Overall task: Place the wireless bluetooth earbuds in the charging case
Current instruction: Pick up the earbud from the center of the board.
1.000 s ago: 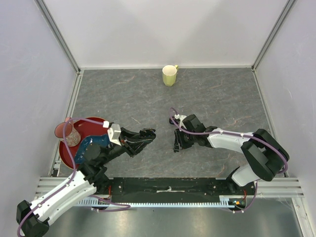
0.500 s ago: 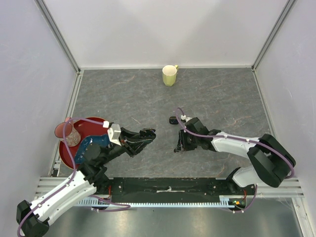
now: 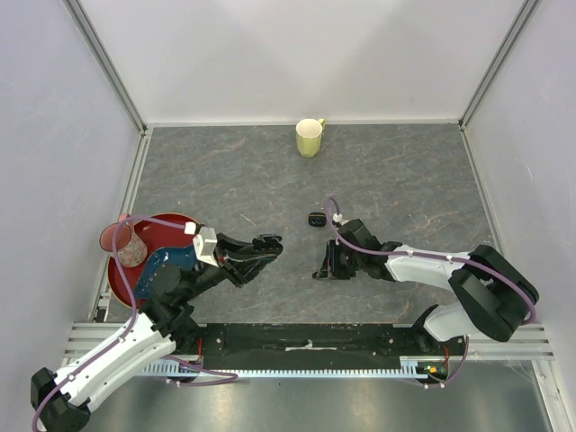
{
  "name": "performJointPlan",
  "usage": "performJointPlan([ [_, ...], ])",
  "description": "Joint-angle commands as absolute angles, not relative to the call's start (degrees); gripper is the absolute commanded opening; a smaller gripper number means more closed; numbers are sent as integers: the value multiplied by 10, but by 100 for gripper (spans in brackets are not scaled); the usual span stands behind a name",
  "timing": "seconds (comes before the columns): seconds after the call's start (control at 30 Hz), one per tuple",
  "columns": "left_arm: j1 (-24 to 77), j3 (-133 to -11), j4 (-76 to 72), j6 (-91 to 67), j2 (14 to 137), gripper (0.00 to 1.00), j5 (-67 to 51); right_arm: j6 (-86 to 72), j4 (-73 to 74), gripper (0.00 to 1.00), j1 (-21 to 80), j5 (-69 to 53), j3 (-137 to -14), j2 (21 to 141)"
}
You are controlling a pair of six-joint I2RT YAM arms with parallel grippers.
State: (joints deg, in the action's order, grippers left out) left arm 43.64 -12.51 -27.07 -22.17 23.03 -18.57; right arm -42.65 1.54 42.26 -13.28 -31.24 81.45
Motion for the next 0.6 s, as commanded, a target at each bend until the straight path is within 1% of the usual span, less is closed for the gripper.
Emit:
performJointPlan([
  [0.0, 439, -117, -282, -243, 216, 2, -190, -454, 29, 28, 432, -119, -287, 821],
  [0.07, 438, -115, -282, -243, 214, 2, -186, -463, 25, 27, 439, -119, -286, 817],
  [0.3, 438, -115, -282, -243, 219, 2, -188, -490, 4, 29, 476, -125, -306, 831],
  [0.43, 438, -114, -281, -243, 215, 2, -188, -485, 4, 33, 493, -126, -321, 830],
  [0.57, 438, -112, -280, -244, 209, 2, -184, -463, 39, 36, 493, -118, -338, 789],
])
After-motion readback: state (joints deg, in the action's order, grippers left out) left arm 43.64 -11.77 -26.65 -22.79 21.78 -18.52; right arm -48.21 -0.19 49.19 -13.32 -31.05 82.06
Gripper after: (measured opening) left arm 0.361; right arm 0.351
